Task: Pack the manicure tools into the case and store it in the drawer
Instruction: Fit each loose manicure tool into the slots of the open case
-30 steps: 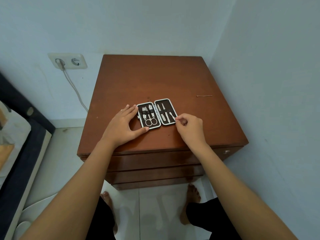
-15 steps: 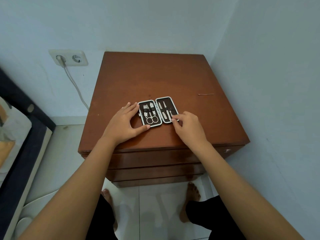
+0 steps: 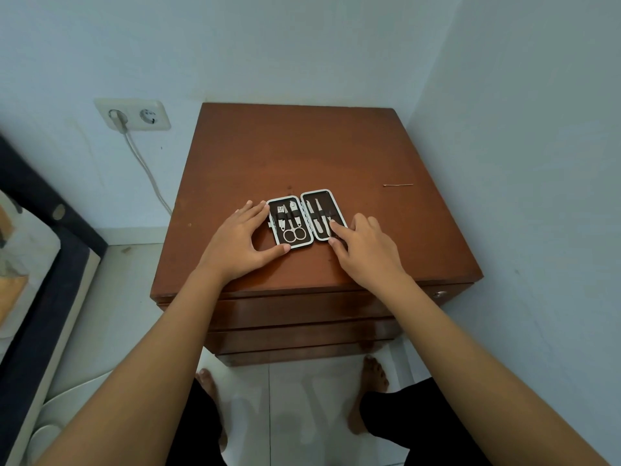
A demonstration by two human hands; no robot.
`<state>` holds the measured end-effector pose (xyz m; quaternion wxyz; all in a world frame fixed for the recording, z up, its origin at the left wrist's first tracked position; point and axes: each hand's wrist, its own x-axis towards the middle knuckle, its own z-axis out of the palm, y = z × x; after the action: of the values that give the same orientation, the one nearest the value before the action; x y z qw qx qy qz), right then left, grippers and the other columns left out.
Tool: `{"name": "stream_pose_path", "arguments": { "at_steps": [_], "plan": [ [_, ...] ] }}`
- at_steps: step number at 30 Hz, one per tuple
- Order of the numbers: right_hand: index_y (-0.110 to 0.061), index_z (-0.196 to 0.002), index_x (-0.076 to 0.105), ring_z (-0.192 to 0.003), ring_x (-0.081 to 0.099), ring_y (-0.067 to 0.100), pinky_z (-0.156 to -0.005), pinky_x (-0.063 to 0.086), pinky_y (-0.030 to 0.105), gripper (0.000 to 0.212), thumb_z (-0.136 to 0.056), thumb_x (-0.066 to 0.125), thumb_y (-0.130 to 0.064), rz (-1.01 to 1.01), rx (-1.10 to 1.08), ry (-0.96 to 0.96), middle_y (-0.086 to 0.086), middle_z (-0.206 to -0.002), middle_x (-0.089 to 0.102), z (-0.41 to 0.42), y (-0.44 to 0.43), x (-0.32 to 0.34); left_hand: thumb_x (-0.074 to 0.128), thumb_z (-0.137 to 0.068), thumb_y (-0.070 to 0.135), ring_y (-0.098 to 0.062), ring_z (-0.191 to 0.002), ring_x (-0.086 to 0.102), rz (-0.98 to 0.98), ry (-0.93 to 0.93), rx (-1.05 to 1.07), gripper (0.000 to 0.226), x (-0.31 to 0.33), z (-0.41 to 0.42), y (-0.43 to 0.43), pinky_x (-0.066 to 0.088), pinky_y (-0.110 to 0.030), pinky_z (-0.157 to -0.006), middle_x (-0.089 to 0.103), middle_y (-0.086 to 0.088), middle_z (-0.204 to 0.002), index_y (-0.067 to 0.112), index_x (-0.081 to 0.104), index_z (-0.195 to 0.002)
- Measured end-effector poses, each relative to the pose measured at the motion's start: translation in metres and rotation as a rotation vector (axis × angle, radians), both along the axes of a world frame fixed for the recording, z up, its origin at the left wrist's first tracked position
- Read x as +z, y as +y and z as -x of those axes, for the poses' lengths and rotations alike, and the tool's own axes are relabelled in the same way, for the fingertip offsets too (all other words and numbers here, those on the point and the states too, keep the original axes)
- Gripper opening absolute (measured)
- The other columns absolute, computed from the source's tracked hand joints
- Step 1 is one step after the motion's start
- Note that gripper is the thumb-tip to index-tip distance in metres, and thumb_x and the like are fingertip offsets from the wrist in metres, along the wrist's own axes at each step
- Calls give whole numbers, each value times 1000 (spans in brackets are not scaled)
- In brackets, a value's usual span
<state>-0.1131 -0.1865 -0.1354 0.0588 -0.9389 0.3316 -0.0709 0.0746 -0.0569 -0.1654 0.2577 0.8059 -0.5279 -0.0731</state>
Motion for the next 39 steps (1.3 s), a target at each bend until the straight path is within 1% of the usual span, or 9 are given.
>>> {"name": "stream_pose_path", "arguments": {
  "at_steps": [7,10,15,18,26,31,34,36,39],
  "plan": [
    [-23,-135,42,-100,46,27,-64,34,32,42,-97,34,-37,37,12,54,9,-110,50,1,1,-1,49,-67,73,-11,-144,14,0,-2,4,99,0,0,0,9,-27,-113,26,4,-154,17,29,-146],
    [-21,-137,41,-102,46,27,-63,34,32,42,-98,33,-34,20,1,56,9,-112,49,-2,3,0,45,-64,77,-11,-144,14,4,0,2,103,0,0,0,8,-26,-112,27,4,-154,17,29,-146],
    [-12,-139,37,-100,52,31,-66,34,32,42,-97,33,-15,-86,-15,57,13,-113,50,-1,6,1,51,-68,71,-12,-144,15,10,-8,1,98,1,1,0,7,-25,-112,27,3,-154,16,29,-146],
    [-11,-138,39,-100,55,34,-65,33,31,44,-95,34,-10,-96,-49,51,14,-114,52,4,7,2,51,-68,72,-12,-144,14,6,-6,1,98,1,0,0,7,-25,-112,26,4,-154,17,29,-146],
    [-9,-138,35,-104,53,30,-63,35,32,42,-99,32,-24,-64,-45,47,12,-117,53,-6,10,-2,51,-69,70,-11,-144,14,2,-13,5,96,1,-1,0,7,-25,-112,26,4,-154,17,29,-146],
    [-15,-142,28,-108,50,27,-64,35,33,47,-99,28,-34,-57,-60,55,8,-124,51,-10,7,-6,52,-69,70,-11,-144,14,1,-11,5,96,0,0,0,8,-26,-112,26,4,-154,17,29,-146],
    [-20,-144,25,-106,50,26,-64,35,32,49,-98,30,-37,-89,-57,37,7,-120,50,-6,7,-4,51,-68,71,-11,-144,15,2,-7,5,97,1,0,0,9,-27,-113,27,4,-154,17,30,-145],
    [-22,-141,30,-103,51,25,-62,34,31,46,-98,33,-35,-95,-61,-29,6,-114,51,-1,8,-2,49,-66,74,-11,-144,15,2,-3,3,100,0,-1,0,9,-27,-114,27,3,-154,16,30,-145],
    [-19,-129,48,-96,52,23,-53,31,27,35,-97,37,-30,-31,-51,-121,5,-104,53,7,11,-3,52,-68,70,-12,-144,15,7,-6,4,97,0,0,0,8,-24,-112,27,3,-154,16,30,-145]
  ]
}}
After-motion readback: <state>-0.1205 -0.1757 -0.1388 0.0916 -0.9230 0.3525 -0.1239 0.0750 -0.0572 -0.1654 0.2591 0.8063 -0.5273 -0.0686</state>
